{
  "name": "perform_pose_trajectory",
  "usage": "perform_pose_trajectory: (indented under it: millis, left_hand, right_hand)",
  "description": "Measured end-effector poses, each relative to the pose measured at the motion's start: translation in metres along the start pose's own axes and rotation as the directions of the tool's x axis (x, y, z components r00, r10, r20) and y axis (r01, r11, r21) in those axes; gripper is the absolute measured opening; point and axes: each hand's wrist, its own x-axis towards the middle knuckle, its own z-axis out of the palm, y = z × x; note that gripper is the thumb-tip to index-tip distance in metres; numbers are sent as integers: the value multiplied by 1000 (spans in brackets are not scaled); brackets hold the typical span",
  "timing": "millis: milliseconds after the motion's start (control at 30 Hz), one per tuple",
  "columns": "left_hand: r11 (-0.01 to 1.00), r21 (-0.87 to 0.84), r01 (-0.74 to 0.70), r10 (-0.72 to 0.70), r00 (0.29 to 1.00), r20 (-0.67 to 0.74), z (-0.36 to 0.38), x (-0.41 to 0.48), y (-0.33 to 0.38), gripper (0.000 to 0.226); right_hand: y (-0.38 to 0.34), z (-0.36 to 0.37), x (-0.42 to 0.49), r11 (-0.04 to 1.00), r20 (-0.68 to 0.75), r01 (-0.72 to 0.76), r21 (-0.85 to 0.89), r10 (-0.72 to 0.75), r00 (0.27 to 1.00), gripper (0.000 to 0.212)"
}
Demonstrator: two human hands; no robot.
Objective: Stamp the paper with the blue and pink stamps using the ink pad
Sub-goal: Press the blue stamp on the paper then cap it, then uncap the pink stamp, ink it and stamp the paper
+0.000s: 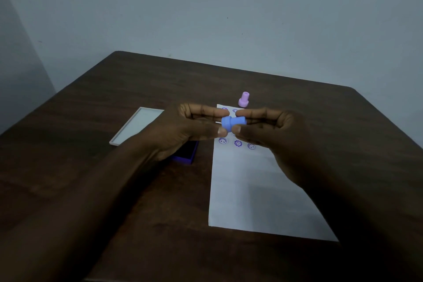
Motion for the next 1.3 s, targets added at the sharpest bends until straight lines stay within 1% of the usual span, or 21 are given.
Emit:
perform_pose_trajectory:
  millis: [67,167,233,300,367,400,433,467,567,633,700,867,1033,1167,1233,1300]
  left_hand:
    - [1000,-15,-16,16,1000,-10,1,0,-1,37]
    - [998,-34,-54,52,998,-45,2,0,0,41]
    - [996,-56,-69,64,994,-85,1,1,2,42]
    - [990,-107,-88,71,986,-154,-1,2,4,42]
    - [984,-148,-102,56,957,-285,-8,4,7,38]
    - [980,-168,-103,39,936,-349,-13,5,8,33]
    - [978,-183,-100,20,917,-398,-18,5,9,27]
    - [978,-185,-93,4,901,-434,-23,5,11,22]
    - [983,-169,-73,-20,871,-491,-30,4,13,17]
    - [984,-162,-72,-20,864,-503,-30,5,12,16]
    - [984,-159,-76,-14,867,-498,-28,5,12,16]
    - [982,-170,-86,-9,870,-493,-30,7,13,14]
    - [981,-173,-83,-12,875,-485,-29,8,13,13]
    - [982,-171,-78,-15,876,-483,-29,8,12,13]
    - [982,-173,-81,-13,876,-482,-29,7,11,12]
    - [981,-177,-82,-13,878,-478,-29,7,11,12]
  right_hand:
    - [-3,0,2,1000,8,7,-24,-7,1000,32]
    - [-9,-2,10,1000,53,4,15,-5,999,28]
    - [-13,-3,19,1000,83,6,14,-7,997,26]
    - [-16,-7,37,1000,57,19,-24,-18,998,28]
    - [-18,-11,63,986,-10,85,-143,-88,996,27]
    - [-18,-12,78,958,-25,140,-251,-151,988,23]
    - [-18,-12,93,911,-15,181,-372,-201,980,20]
    - [-17,-10,107,857,4,196,-476,-221,975,19]
    - [-5,-1,141,728,78,179,-661,-171,982,22]
    - [4,6,154,659,110,164,-734,-123,986,24]
    - [13,9,161,630,117,159,-760,-108,987,25]
    - [22,16,167,620,136,190,-761,-133,982,23]
    - [24,18,168,601,129,179,-779,-125,984,25]
    - [23,18,168,575,126,157,-803,-94,988,39]
    - [20,13,168,609,101,137,-781,-92,991,39]
    - [16,2,168,675,51,104,-730,-97,994,32]
